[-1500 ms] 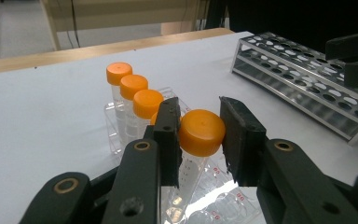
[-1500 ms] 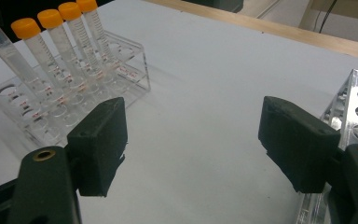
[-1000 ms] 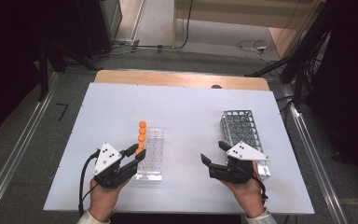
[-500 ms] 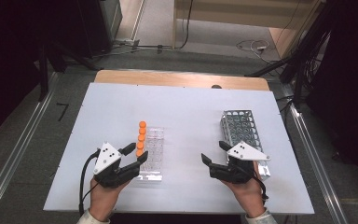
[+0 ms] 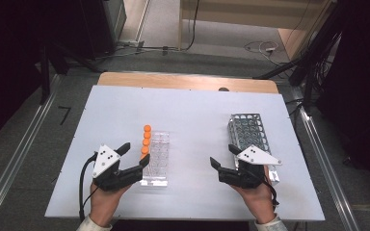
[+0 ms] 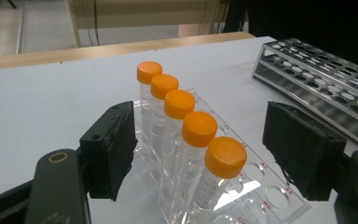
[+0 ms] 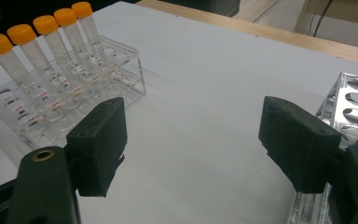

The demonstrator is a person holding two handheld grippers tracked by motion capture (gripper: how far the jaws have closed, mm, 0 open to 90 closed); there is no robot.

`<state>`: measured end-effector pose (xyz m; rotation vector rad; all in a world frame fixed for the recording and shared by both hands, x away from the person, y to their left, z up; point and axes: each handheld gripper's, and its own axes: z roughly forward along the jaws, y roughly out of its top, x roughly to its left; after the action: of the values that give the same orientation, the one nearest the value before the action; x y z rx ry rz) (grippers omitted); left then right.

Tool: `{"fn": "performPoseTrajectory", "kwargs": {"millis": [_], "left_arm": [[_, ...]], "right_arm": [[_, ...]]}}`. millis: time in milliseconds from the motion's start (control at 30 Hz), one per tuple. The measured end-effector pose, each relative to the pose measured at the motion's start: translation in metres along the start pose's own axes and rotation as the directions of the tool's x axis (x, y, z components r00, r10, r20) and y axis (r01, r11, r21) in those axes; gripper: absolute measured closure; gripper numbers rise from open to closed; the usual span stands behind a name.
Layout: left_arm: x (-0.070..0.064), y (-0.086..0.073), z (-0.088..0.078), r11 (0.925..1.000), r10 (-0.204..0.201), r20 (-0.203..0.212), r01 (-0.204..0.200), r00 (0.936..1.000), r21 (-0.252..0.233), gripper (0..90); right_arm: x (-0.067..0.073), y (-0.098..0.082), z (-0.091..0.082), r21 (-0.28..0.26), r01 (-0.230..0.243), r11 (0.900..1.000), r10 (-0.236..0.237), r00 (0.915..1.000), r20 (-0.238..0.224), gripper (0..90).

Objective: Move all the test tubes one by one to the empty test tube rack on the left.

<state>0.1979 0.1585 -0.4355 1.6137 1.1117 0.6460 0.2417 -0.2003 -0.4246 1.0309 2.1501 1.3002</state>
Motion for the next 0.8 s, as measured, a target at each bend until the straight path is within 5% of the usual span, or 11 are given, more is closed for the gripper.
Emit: {"fn": "performPoseTrajectory", "kwargs": {"millis": [800], "left_arm": [[0.013,0.000,-0.005,0.9998,-0.020,-0.034,0.020,0.9992,0.000,22.5]], "right_arm": [[-0.005,0.001,-0.005,-0.015,-0.012,1.000,0.013,0.9998,0.014,20.6]]}}
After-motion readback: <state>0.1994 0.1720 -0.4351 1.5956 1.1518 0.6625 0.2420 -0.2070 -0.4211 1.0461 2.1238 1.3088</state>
